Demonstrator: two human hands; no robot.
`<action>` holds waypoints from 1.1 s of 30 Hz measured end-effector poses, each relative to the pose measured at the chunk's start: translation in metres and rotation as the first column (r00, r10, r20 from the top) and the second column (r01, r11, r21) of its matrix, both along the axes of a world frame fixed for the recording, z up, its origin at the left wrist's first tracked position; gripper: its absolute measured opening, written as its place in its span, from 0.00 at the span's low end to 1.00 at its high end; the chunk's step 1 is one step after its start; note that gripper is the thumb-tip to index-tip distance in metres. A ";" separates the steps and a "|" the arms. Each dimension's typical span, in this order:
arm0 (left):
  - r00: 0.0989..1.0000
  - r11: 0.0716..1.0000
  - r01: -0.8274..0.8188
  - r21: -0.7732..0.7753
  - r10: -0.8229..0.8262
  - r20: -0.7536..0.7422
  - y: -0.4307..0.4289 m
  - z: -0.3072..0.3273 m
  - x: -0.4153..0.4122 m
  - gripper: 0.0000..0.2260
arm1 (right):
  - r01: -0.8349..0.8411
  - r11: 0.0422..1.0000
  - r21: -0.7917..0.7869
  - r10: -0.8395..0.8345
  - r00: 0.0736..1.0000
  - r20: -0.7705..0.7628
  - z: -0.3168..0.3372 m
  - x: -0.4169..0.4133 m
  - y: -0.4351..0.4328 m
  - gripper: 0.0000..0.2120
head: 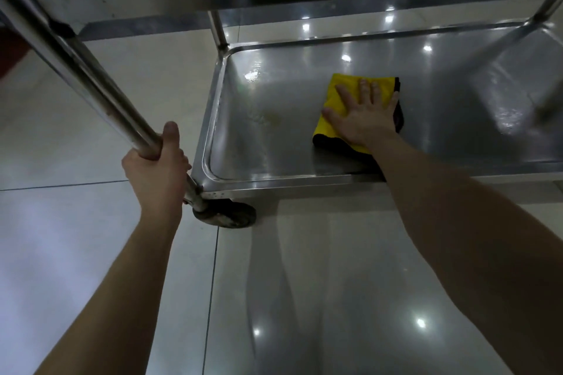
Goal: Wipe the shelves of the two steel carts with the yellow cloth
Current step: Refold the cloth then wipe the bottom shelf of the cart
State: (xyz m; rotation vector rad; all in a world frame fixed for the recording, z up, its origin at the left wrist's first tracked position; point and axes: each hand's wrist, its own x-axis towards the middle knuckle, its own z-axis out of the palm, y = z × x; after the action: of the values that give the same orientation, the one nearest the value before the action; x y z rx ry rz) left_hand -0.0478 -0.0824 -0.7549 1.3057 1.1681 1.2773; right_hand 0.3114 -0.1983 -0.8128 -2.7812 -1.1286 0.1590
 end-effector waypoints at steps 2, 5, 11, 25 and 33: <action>1.000 1.000 -0.006 0.014 0.006 0.001 -0.001 0.000 0.000 0.17 | -0.021 1.000 -0.002 0.021 1.000 0.017 0.003 -0.003 0.024 0.44; 1.000 0.999 -0.016 0.031 0.016 -0.008 -0.002 -0.002 0.000 0.19 | -0.085 0.996 -0.017 0.086 0.996 0.024 0.008 -0.013 0.065 0.42; 1.000 0.998 -0.019 0.057 0.020 -0.023 -0.002 -0.004 0.002 0.20 | -0.320 0.947 -0.028 0.321 0.947 0.016 0.010 -0.080 0.149 0.40; 1.000 1.000 -0.009 -0.010 0.009 -0.029 -0.001 0.002 0.000 0.18 | -0.541 0.839 0.054 0.544 0.837 -0.061 0.008 -0.208 0.080 0.34; 1.000 1.000 0.002 -0.005 -0.002 -0.018 -0.003 0.004 -0.001 0.15 | -0.279 0.960 0.021 0.280 0.959 -0.036 0.008 -0.076 0.022 0.39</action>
State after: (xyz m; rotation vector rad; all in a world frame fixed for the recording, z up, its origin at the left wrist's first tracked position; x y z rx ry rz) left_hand -0.0489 -0.0849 -0.7512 1.3172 1.1816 1.2624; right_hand 0.2350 -0.1766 -0.8048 -2.5786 -1.5015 0.2308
